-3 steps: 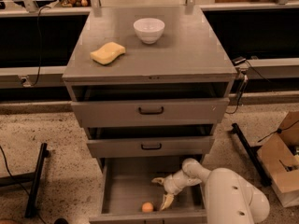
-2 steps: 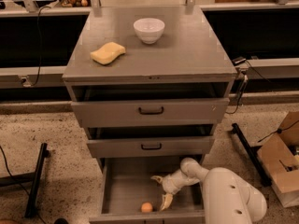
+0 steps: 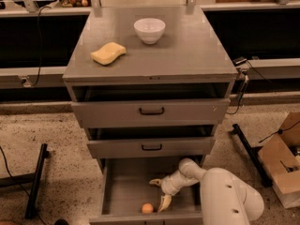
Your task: Pick orange from bottom drawer and place on counter
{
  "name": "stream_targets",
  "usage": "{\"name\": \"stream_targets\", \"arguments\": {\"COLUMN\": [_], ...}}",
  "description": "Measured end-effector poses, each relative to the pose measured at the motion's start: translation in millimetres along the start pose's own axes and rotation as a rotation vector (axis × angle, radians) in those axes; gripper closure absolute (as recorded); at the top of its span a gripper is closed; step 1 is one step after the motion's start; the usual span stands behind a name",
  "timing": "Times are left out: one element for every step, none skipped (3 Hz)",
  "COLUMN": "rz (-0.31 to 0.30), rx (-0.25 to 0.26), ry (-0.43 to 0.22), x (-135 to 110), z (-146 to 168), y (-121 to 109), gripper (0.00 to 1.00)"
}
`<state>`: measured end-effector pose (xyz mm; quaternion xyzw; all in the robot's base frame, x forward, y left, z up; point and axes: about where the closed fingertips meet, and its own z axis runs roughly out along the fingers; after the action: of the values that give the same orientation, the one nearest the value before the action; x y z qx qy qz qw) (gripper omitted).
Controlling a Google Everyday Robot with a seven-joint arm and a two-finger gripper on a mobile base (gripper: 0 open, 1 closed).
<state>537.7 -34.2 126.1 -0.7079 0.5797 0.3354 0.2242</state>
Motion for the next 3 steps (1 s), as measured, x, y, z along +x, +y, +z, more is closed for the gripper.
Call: {"name": "stream_targets", "arguments": {"rz": [0.004, 0.004, -0.002], "rx": [-0.011, -0.037, -0.066], "ry": [-0.003, -0.011, -0.028], "x": [1, 1, -2], "z": [3, 10, 17], "y": [2, 5, 6], "gripper": [0.12, 0.11, 0.14]}}
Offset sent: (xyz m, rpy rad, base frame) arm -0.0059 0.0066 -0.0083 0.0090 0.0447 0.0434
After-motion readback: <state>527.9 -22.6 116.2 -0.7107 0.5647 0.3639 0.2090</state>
